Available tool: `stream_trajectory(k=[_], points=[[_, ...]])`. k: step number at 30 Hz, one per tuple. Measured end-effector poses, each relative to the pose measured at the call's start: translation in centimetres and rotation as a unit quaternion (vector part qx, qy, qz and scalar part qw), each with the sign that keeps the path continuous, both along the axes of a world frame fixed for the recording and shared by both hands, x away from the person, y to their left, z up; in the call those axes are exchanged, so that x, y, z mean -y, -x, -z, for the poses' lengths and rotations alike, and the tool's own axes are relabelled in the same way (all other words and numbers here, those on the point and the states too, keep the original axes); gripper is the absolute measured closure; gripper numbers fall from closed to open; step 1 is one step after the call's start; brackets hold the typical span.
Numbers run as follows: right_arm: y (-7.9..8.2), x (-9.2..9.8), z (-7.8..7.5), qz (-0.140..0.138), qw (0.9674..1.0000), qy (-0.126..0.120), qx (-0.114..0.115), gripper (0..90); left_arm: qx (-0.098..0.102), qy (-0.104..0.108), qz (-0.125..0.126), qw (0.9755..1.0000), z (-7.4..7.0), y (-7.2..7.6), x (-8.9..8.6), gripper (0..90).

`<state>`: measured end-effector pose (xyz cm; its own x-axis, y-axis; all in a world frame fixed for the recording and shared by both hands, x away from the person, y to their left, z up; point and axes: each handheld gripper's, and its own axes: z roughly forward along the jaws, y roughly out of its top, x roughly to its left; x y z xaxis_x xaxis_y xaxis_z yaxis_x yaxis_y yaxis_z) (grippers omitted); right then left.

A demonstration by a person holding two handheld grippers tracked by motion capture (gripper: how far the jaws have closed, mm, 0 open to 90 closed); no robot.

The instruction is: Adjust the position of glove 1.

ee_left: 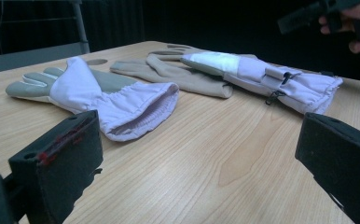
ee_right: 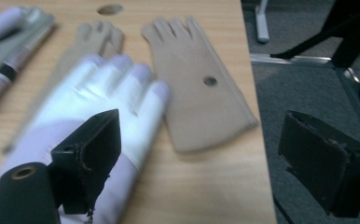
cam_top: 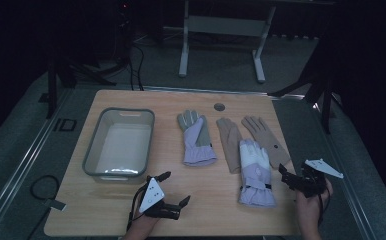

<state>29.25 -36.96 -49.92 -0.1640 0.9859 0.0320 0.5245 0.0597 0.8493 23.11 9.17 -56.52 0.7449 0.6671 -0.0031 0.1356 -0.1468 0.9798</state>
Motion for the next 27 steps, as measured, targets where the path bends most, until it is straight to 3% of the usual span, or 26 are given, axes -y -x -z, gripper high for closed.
stream_trajectory(k=[4,8,10,22,27], points=[[-0.9,-0.9,-1.9,-0.001,0.9999,-0.011,0.009,12.7,0.000,0.000,0.000,1.0000,0.0,0.0,0.0,0.7],[-1.8,-1.9,-3.2,-0.010,0.9996,-0.024,0.004,10.8,0.000,0.000,0.001,1.0000,0.0,0.0,0.0,0.7],[-2.1,-2.4,-3.7,-0.011,0.9997,-0.021,0.010,10.8,0.000,0.000,0.001,1.0000,0.0,0.0,0.0,0.7],[-3.9,-6.8,-6.4,-0.087,0.9961,-0.006,0.014,10.9,-0.003,0.001,0.003,1.0000,0.0,0.0,0.0,0.7],[-4.4,-8.5,-7.6,-0.099,0.9947,0.007,0.024,13.3,-0.004,0.002,0.005,1.0000,0.0,0.0,-0.1,0.7]])
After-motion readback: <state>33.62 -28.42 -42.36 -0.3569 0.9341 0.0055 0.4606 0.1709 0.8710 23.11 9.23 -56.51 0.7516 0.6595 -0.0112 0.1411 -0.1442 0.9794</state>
